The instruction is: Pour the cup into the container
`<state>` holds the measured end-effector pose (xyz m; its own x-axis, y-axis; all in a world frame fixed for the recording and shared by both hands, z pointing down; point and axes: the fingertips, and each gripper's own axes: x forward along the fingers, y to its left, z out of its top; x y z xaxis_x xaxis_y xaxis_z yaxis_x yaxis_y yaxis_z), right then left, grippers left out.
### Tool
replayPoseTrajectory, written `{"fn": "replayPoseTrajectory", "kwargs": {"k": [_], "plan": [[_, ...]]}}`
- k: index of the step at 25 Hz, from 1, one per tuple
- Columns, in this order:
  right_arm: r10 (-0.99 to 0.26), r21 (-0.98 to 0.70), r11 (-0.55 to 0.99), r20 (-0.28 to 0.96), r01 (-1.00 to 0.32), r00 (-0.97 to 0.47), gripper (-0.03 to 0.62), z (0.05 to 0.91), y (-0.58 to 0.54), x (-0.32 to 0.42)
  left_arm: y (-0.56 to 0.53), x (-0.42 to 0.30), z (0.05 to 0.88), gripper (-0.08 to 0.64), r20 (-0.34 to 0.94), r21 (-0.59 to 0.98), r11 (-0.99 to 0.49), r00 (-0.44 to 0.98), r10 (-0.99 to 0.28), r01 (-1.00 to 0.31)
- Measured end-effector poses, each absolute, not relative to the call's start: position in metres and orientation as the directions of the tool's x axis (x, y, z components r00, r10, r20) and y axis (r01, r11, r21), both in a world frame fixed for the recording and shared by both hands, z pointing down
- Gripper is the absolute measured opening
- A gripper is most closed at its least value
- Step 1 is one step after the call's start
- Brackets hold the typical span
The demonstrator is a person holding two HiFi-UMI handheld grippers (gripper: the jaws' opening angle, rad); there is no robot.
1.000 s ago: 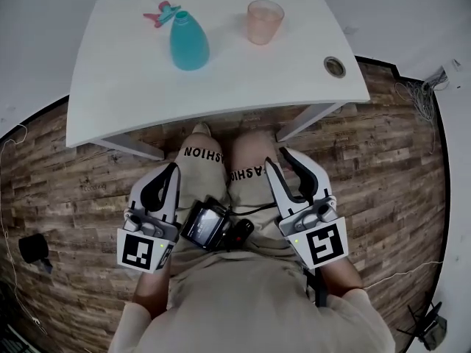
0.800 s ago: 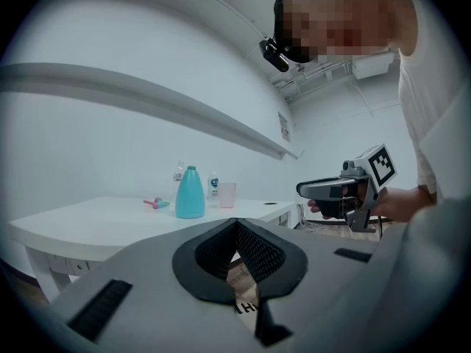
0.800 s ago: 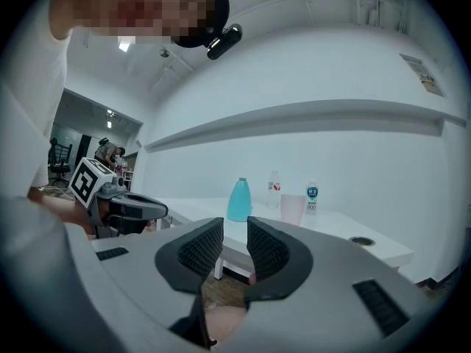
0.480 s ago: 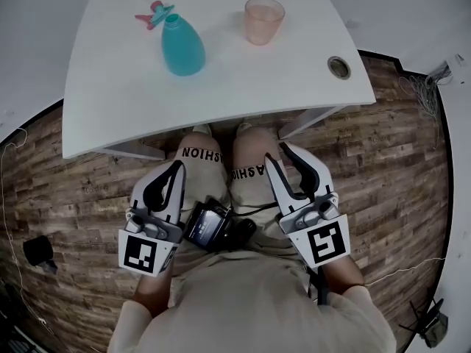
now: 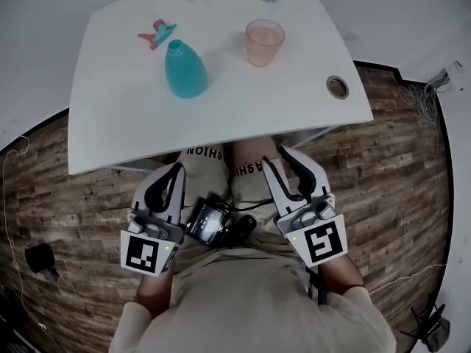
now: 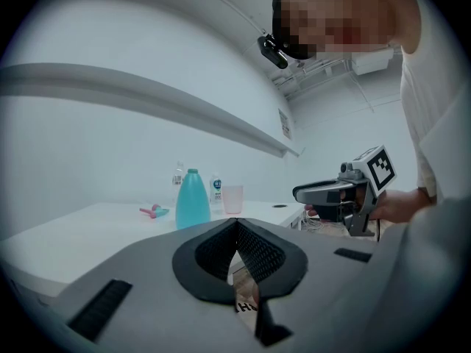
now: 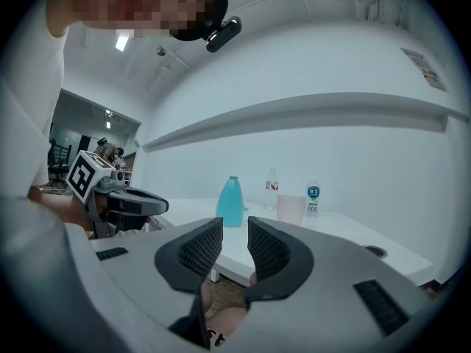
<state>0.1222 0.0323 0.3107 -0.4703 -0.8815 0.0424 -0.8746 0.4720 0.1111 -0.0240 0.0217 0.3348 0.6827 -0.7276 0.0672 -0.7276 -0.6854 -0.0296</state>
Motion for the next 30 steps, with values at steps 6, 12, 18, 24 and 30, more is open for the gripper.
{"fn": "replayPoseTrajectory", "kwargs": {"k": [6, 12, 18, 24, 30], "plan": [[-0.884, 0.116, 0.467, 0.038, -0.877, -0.466, 0.091, 0.306, 0.018, 0.125, 0.008, -0.019, 0.328, 0.006, 0.058, -0.043, -0.689, 0.687, -0.725, -0.724], [-0.883, 0.116, 0.469, 0.048, -0.876, -0.467, 0.1, 0.307, 0.007, 0.13, 0.0, -0.017, 0.324, 0.006, 0.063, -0.053, -0.685, 0.682, -0.729, -0.727], [-0.883, 0.115, 0.469, 0.051, -0.876, -0.466, 0.106, 0.307, -0.007, 0.134, -0.016, -0.019, 0.319, 0.006, 0.061, -0.058, -0.67, 0.668, -0.742, -0.74], [-0.885, 0.115, 0.466, 0.05, -0.877, -0.463, 0.112, 0.303, -0.012, 0.137, -0.022, -0.023, 0.312, 0.006, 0.055, -0.055, -0.65, 0.648, -0.76, -0.758], [-0.88, 0.115, 0.475, 0.06, -0.872, -0.471, 0.12, 0.307, -0.037, 0.138, -0.045, -0.025, 0.314, 0.006, 0.06, -0.046, -0.644, 0.641, -0.765, -0.764]]}}
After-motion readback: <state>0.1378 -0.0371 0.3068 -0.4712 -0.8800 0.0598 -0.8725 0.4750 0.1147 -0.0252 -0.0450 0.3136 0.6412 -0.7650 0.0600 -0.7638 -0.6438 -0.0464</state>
